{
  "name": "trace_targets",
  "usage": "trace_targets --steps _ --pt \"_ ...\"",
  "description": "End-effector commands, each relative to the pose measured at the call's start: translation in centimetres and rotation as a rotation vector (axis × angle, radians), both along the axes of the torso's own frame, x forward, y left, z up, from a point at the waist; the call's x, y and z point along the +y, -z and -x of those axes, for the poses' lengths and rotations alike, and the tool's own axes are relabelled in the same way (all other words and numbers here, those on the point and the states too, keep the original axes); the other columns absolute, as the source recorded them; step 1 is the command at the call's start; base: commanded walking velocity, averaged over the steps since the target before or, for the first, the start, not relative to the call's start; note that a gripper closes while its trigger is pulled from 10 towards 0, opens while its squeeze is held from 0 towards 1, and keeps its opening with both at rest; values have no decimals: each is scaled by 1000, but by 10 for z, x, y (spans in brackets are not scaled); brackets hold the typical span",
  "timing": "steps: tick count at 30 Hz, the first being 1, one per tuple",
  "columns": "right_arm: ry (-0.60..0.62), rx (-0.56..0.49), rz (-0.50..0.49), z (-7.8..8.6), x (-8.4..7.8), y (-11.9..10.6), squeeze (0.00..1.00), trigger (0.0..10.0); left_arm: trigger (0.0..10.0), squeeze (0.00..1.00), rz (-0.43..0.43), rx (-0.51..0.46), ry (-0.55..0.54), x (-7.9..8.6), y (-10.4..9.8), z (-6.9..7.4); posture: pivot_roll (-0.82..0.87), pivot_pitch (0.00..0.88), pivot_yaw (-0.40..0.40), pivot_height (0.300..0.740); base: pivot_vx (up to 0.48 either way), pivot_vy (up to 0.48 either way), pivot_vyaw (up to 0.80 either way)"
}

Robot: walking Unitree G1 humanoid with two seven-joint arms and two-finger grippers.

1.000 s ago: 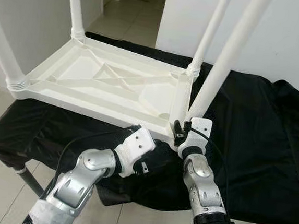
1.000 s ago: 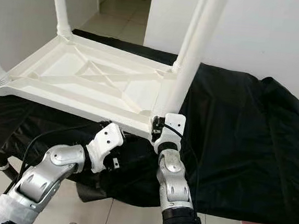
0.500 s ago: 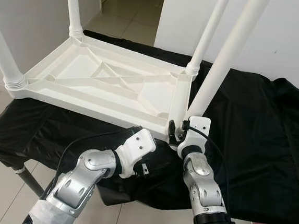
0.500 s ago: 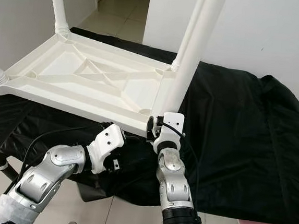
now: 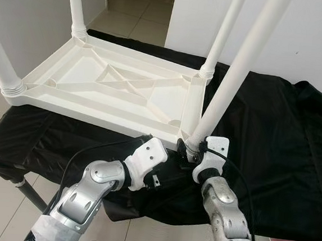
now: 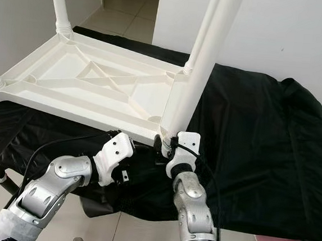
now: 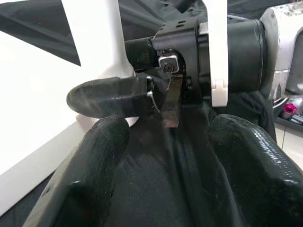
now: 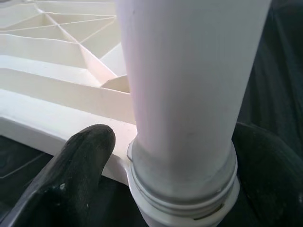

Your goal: Building children table

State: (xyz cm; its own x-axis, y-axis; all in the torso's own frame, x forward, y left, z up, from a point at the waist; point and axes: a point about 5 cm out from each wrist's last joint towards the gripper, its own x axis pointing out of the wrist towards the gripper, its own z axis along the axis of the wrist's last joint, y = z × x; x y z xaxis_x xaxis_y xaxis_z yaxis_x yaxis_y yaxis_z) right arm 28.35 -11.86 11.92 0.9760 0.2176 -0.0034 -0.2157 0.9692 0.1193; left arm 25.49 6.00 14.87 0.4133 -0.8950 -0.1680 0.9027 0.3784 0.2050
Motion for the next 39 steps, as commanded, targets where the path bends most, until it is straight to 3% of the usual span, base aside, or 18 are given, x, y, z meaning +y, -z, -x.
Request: trace_targets --steps 1,3,12,24,25,27,28,29,30,39 --pt "-20 -29 -9 0 -5 -4 0 10000 10000 0 0 -14 -56 0 -1 -1 28 66 -98 740 0 0 0" --pt "-72 -68 30 -4 -18 -6 0 10000 10000 0 1 -16 -57 0 -2 -2 29 63 -99 740 0 0 0" --pt "-206 -133 96 -18 -43 -16 0 10000 10000 0 1 -23 -66 1 -3 -4 41 54 -105 740 0 0 0" --pt "-476 -133 151 -35 -37 -18 0 10000 10000 0 3 -30 -79 3 -5 -7 56 42 -108 740 0 0 0" --pt "-495 -129 163 -40 -36 -17 0 8510 10000 0 3 -31 -80 3 -5 -7 57 35 -106 740 0 0 0" --pt "-507 -128 169 -43 -35 -16 0 8510 10000 0 3 -31 -80 3 -5 -8 57 35 -106 740 0 0 0" --pt "-515 -119 184 -47 -34 -14 0 2078 10000 0 3 -32 -78 3 -6 -8 57 31 -107 740 0 0 0" --pt "-521 -112 194 -50 -34 -13 0 2078 10000 0 3 -33 -77 2 -6 -8 57 31 -107 740 0 0 0" --pt "-528 -109 203 -52 -33 -12 0 0 10000 0 4 -34 -77 2 -6 -8 62 30 -108 740 0 0 0" --pt "-539 -76 226 -59 -38 -7 0 0 10000 0 6 -33 -83 3 -6 -7 71 32 -112 740 0 0 0"
